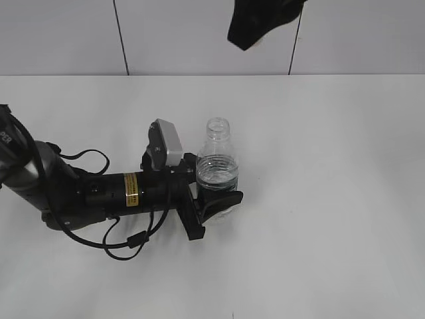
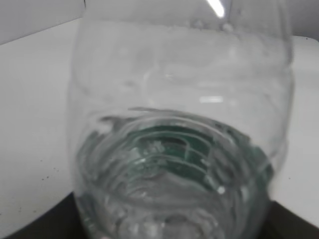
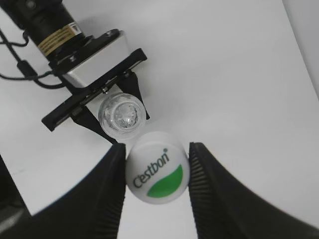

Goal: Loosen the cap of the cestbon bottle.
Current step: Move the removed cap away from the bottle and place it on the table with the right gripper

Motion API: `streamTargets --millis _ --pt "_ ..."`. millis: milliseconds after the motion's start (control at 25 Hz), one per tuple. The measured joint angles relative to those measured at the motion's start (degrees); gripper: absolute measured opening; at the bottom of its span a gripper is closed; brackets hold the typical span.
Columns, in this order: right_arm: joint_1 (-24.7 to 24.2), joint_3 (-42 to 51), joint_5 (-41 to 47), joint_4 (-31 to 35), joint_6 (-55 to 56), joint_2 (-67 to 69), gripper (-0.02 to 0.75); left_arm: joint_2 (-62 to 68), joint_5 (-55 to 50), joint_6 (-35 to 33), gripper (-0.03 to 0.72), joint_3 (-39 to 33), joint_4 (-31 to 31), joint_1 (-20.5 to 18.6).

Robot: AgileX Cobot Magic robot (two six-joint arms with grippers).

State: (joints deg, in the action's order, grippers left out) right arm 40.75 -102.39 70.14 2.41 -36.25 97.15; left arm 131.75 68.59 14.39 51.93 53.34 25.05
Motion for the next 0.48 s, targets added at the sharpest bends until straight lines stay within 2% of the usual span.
streamTargets --millis 120,280,480 --pt "-2.41 0.0 0.0 -0.79 11.01 -1.54 0.291 0.0 0.0 0.0 0.41 0.0 0.0 0.0" --pt "-7.46 0.0 0.0 -5.04 23.04 -1.92 0.291 0.0 0.0 0.0 0.41 0.0 0.0 0.0" --pt "-16.11 0.21 0.0 -7.84 26.55 -1.92 0.291 0.0 0.0 0.0 0.41 0.0 0.0 0.0"
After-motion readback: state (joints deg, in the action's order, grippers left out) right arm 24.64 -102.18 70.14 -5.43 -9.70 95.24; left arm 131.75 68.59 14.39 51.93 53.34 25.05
